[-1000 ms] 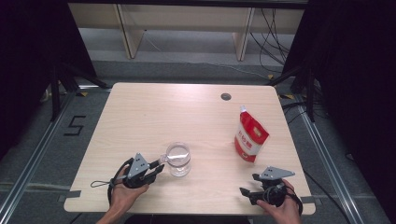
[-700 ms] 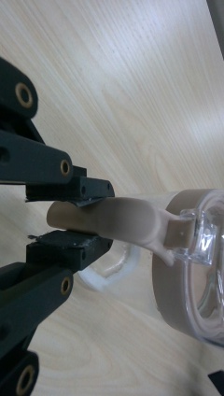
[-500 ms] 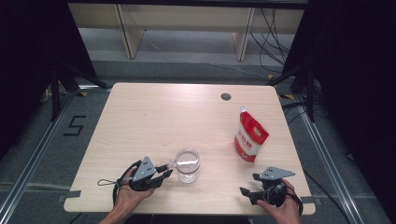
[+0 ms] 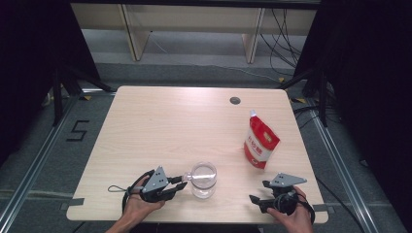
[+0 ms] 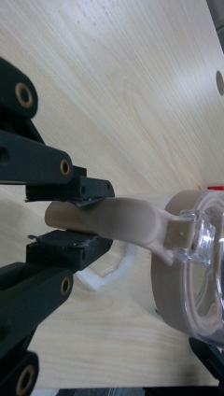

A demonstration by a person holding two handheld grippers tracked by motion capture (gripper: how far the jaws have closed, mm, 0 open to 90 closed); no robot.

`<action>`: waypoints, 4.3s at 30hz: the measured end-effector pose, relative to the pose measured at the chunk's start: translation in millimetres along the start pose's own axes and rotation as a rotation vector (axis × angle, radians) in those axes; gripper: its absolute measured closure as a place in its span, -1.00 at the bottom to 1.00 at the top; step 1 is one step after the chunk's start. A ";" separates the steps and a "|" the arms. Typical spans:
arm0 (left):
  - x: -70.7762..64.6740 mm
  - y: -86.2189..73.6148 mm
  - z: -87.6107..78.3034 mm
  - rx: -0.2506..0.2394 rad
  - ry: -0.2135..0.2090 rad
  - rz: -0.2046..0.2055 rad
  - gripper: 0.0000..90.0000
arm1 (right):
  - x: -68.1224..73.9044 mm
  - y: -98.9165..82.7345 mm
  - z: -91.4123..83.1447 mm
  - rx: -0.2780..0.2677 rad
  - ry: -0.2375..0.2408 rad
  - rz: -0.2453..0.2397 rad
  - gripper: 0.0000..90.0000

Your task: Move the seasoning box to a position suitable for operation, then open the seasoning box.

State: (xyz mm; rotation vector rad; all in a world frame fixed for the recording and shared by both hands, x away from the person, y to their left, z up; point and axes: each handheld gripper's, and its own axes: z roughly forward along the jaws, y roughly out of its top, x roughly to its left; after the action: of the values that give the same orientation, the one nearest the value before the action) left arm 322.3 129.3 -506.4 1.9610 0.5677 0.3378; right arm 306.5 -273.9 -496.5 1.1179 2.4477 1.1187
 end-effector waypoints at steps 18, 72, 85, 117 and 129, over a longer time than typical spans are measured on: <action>4.4 4.1 3.9 0.030 -0.004 -0.002 0.65 | -0.1 -1.0 -1.9 0.001 0.003 -0.004 -0.46; -3.8 52.2 -36.1 -0.024 0.026 -0.191 0.05 | -4.9 -5.4 -7.1 -0.021 -0.008 -0.005 -0.44; -7.3 65.2 -21.2 -0.026 0.036 -0.114 0.98 | -2.7 -4.1 -7.6 -0.050 0.005 -0.020 -0.42; -4.9 59.7 -16.5 -0.020 0.031 -0.073 0.99 | 17.6 5.6 -10.7 -0.135 0.041 -0.080 0.08; -5.7 58.9 -16.4 -0.026 0.033 -0.079 0.99 | 27.0 13.6 -10.5 -0.213 0.049 -0.119 0.43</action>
State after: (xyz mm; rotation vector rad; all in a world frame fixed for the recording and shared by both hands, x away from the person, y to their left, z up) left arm 323.9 117.3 -446.3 1.9052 0.6572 0.3269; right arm 290.5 -254.5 -476.8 0.8806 2.3286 1.3460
